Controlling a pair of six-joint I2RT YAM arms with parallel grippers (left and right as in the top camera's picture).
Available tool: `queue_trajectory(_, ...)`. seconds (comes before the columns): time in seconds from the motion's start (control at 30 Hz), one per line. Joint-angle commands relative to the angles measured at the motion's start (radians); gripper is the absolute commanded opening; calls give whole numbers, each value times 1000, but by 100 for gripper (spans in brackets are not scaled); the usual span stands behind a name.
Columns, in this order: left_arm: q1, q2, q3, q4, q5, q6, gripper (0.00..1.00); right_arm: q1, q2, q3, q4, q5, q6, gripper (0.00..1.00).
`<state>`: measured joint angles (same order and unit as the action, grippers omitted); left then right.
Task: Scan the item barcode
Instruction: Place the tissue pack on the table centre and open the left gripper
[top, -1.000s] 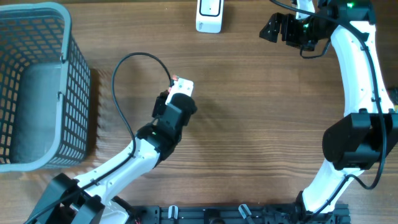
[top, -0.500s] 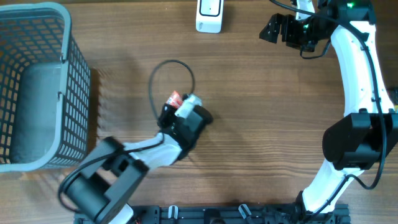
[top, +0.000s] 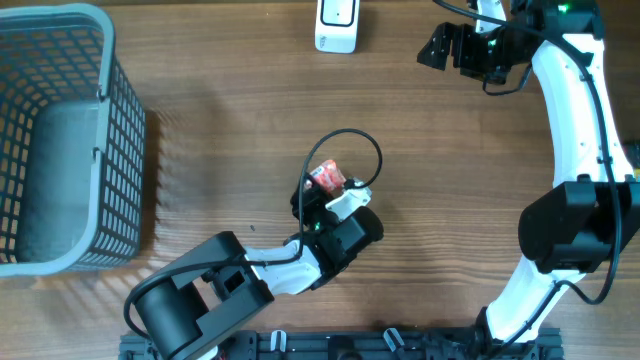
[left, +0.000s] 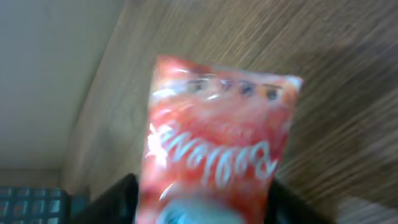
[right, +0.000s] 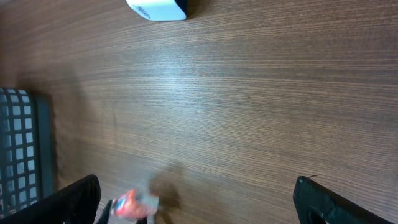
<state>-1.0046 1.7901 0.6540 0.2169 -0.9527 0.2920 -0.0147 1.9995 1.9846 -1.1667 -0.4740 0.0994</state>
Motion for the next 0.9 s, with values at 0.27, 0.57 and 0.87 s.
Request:
queue_trajectory(0.27,32,7,8,5,-55,50,100,-2,24,1,0,7,-21,100)
queue_trajectory(0.57,33,-61,8,227,-279,48,100,-2,24,1,-1,8,-21,100)
queue_trajectory(0.87,36,-267,8,346,-275,-31,100,5,24,1,-55,-19,-21,100)
